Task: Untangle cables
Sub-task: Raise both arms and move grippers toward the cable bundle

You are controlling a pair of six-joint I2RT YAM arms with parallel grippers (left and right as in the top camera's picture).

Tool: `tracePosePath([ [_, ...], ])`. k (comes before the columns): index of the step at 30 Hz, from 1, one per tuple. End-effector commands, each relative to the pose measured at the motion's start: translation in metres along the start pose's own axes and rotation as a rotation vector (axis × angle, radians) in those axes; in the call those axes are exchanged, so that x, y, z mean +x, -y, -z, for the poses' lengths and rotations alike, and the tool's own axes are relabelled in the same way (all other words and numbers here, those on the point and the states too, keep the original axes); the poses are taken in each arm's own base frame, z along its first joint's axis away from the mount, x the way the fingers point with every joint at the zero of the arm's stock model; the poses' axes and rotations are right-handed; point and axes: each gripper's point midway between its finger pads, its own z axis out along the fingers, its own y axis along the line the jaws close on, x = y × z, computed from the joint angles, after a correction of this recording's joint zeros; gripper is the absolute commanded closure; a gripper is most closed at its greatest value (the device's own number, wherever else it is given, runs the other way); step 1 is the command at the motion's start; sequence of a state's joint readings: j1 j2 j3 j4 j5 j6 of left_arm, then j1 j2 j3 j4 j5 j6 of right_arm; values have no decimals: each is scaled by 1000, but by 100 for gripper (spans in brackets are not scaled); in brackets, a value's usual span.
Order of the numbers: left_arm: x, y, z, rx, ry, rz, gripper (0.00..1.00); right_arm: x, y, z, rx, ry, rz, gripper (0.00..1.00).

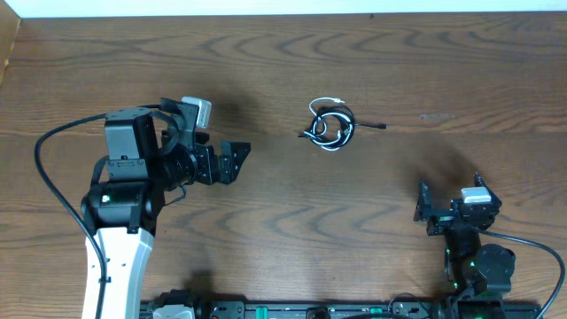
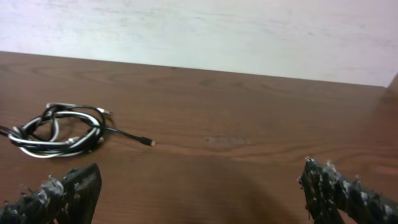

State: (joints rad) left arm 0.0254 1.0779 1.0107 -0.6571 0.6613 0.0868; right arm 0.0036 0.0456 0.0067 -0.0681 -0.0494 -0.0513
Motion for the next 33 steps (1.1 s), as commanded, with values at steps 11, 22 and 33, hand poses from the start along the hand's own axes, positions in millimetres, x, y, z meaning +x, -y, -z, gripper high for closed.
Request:
tracePosePath([
  [11, -13, 7, 2, 32, 36, -41, 1, 16, -31, -3, -184, -97, -55, 1],
  [22, -15, -11, -1, -54, 38, 38, 1, -79, -42, -13, -281, -142, -67, 1],
  [33, -30, -21, 2, -150, -14, 139, 1, -158, -53, -30, -388, -367, -128, 1],
])
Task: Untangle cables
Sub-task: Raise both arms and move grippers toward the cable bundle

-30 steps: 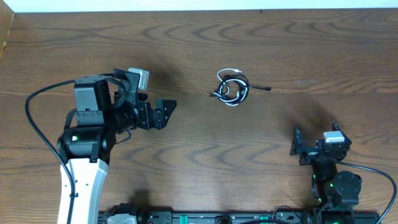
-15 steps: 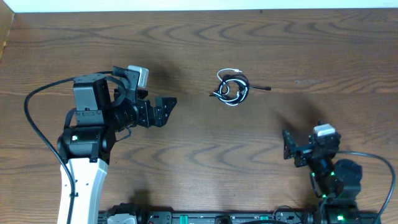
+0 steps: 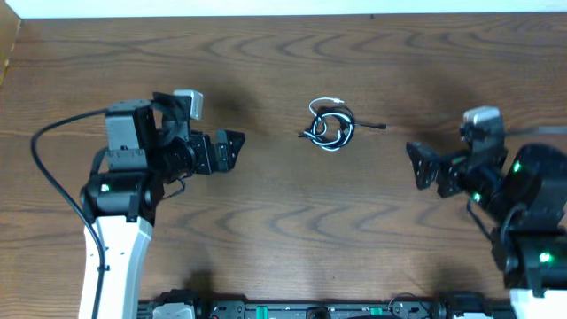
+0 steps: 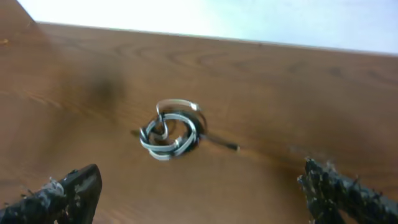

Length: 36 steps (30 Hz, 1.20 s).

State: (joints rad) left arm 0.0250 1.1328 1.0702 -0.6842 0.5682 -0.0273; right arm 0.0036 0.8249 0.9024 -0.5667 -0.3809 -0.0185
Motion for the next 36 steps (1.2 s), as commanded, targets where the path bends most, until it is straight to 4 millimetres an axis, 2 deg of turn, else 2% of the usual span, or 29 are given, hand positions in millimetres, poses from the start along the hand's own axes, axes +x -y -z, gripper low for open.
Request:
tracePosePath([
  [1, -23, 0, 3, -67, -6, 11, 1, -27, -10, 3, -57, -16, -11, 1],
  [3, -28, 5, -6, -113, -58, -7, 0, -34, -14, -1, -94, -61, -32, 1],
  [6, -24, 14, -30, -139, -151, -21, 1, -34, -19, -12, -151, -92, -50, 1],
  [9, -11, 24, -59, -119, -233, -7, 1, -27, -16, -21, -157, -127, -76, 1],
  [13, 9, 27, -97, -121, -328, 54, 1, -14, -12, -33, -153, -192, -159, 1],
  [15, 20, 33, -123, -101, -372, 76, 1, -5, -10, -40, -153, -232, -181, 2],
  [16, 25, 37, -140, -97, -380, 96, 10, 0, -8, -44, -150, -256, -193, 14],
  [18, 28, 41, -157, -98, -380, 150, 12, 4, -6, -48, -149, -273, -209, 19],
  [20, 33, 45, -176, -102, -380, 219, 24, 7, -5, -52, -145, -290, -242, 21],
  [24, 51, 51, -212, -126, -402, 365, 29, 15, -3, -56, -139, -323, -277, 28],
  [29, 71, 51, -243, -143, -429, 426, 30, 18, 0, -56, -116, -333, -283, 29],
  [31, 79, 45, -258, -155, -435, 460, 32, 19, 0, -55, -115, -337, -285, 29],
  [36, 88, 37, -272, -167, -442, 465, 47, 21, 2, -55, -103, -347, -288, 29],
])
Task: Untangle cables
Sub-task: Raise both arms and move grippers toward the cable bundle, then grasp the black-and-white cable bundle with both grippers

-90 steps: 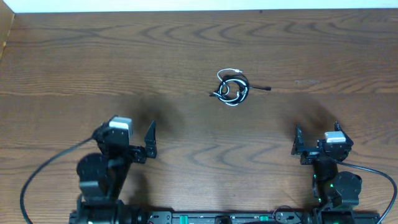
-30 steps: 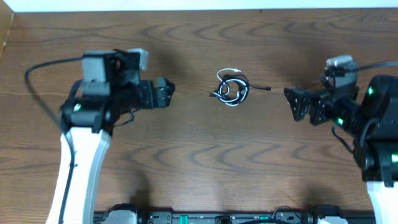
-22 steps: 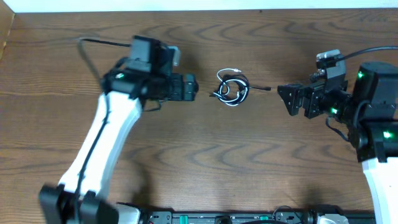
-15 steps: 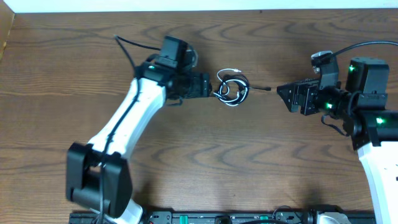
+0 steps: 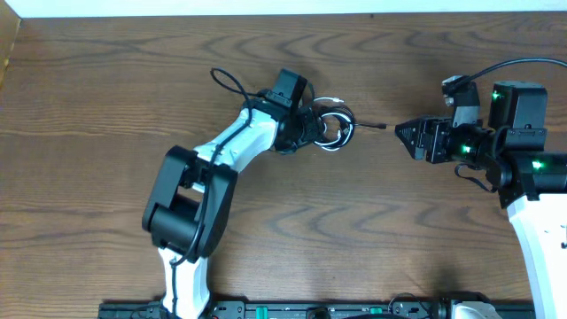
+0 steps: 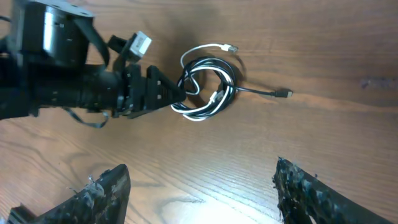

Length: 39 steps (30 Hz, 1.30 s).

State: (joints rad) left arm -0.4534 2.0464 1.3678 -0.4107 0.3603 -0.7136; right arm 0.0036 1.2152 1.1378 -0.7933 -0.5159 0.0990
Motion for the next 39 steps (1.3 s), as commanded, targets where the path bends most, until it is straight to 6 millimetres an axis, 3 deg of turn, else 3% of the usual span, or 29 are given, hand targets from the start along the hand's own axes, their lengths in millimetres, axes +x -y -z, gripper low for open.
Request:
tracePosePath([
  [1, -4, -4, -7, -15, 8, 33, 54, -2, 2, 2, 18, 4, -10, 29],
  [3, -6, -7, -8, -30, 19, 33, 76, -2, 2, 2, 17, 3, -10, 29],
  [4, -6, -8, -8, -32, 22, 33, 92, -2, 2, 2, 17, 2, -11, 29],
  [6, -10, -1, -7, -3, 33, -32, 93, -2, 2, 2, 17, 2, -11, 29],
  [9, -9, 33, 13, 144, 27, -227, 93, -2, 3, 1, 17, 0, -24, 30],
  [12, -1, 67, 53, 266, 46, -392, 93, -1, 5, -2, 18, -10, -61, 31],
  [16, 16, 89, 103, 352, 56, -515, 93, -3, 5, -12, 5, -19, -121, 35],
  [19, 24, 89, 120, 350, 54, -521, 93, -6, -2, -24, -17, -25, -157, 37],
  [25, 38, 70, 114, 291, -25, -475, 92, -8, -22, -56, -68, -51, -221, 36],
  [29, 52, 56, 112, 246, -94, -439, 93, 3, -7, -81, 46, -89, -313, 33],
  [32, 61, 47, 112, 220, -136, -453, 93, 10, -6, -98, 35, -129, -338, 31],
  [39, 70, 38, 111, 208, -163, -592, 93, 25, -23, -138, -144, -249, -396, 24],
])
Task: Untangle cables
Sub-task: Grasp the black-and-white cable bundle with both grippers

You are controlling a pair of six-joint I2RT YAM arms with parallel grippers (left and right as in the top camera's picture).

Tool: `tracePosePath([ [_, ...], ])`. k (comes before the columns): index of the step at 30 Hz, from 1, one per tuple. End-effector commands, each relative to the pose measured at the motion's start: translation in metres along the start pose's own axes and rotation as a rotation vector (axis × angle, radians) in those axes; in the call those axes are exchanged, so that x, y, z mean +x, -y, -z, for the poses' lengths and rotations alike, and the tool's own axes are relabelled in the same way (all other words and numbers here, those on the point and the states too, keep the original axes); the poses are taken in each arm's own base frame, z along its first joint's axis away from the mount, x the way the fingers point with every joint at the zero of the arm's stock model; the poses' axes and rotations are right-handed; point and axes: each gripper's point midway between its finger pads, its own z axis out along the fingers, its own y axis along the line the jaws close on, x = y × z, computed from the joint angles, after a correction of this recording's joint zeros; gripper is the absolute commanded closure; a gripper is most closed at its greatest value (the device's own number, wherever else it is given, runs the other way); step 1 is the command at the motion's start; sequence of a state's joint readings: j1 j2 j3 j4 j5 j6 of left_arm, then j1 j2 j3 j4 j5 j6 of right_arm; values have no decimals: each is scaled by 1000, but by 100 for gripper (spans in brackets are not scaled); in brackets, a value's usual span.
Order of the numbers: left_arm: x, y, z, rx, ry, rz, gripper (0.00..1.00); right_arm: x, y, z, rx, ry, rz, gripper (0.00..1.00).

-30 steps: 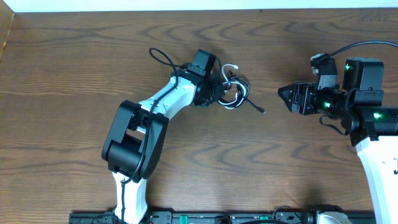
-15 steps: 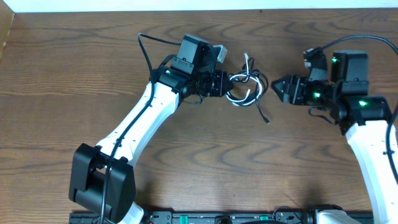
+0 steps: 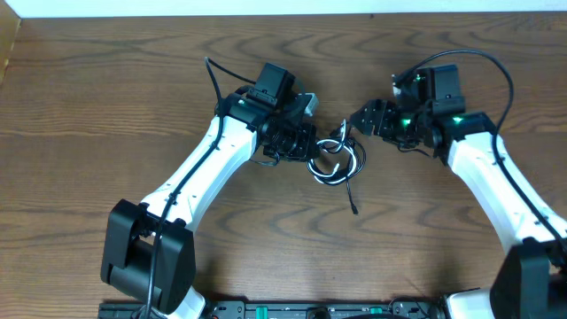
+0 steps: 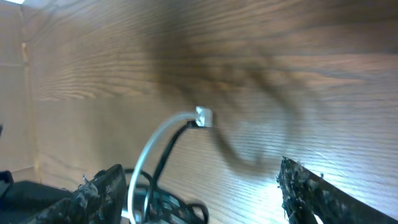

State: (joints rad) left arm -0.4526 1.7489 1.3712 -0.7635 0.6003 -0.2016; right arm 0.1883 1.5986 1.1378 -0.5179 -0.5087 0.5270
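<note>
The tangled black and white cable bundle (image 3: 335,165) lies mid-table, its black tail (image 3: 353,199) trailing toward the front. My left gripper (image 3: 310,149) is at the bundle's left side and looks shut on its loops. My right gripper (image 3: 359,119) stands open just up and right of the bundle. In the right wrist view its fingers (image 4: 102,193) are spread wide. Between them a white cable end with its connector (image 4: 202,116) rises from the bundle (image 4: 168,208) at the bottom edge.
The brown wooden table (image 3: 106,89) stretches all round the bundle. Both arms meet over the table's middle, the left arm (image 3: 199,177) slanting in from the front left and the right arm (image 3: 492,182) from the front right. A pale wall edge runs along the back.
The bundle now sits nearer the front with my left gripper on it, and its black tail points forward instead of right. My right gripper has moved left from the right side to the bundle.
Both grippers first stood far from the bundle, left at the left side, right low at the front right. The right arm then rose and faced the bundle. Then my left gripper reached the bundle. Now the bundle has shifted with it and my right gripper is close.
</note>
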Motion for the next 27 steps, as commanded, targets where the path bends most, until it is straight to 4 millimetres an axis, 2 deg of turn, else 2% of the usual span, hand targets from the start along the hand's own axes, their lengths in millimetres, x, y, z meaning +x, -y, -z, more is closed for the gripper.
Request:
tracePosePath([
  [1, 1, 2, 0, 15, -7, -136, 93, 11, -14, -14, -98, -90, -45, 25],
  [5, 3, -1, -1, 7, -12, -225, 93, 22, -17, -26, -162, -166, -73, 24],
  [9, 0, -24, -2, -121, -2, -232, 92, 31, -17, -37, -193, -224, -99, 20],
  [10, 0, -24, -2, -125, -2, -236, 93, 31, -17, -38, -192, -227, -106, 20],
  [16, 0, -24, -2, -124, -1, -238, 93, 33, -26, -51, -213, -235, -114, 33],
  [19, 0, -24, -2, -124, -1, -230, 93, 31, -21, -58, -157, -206, -127, 44],
  [20, 0, -24, -2, -124, -1, -230, 93, 29, -16, -59, -131, -189, -126, 53],
  [22, 0, -24, -2, -125, 0, -218, 93, 25, -8, -60, -94, -166, -119, 60],
  [24, 0, -24, -2, -125, 1, -200, 92, 19, 6, -59, -31, -130, -100, 81],
  [25, -1, -25, -2, -125, 5, -187, 92, 17, 13, -57, -8, -125, -102, 99],
  [27, -3, -26, -1, -136, 16, -167, 92, 14, 15, -48, -16, -120, -112, 99],
])
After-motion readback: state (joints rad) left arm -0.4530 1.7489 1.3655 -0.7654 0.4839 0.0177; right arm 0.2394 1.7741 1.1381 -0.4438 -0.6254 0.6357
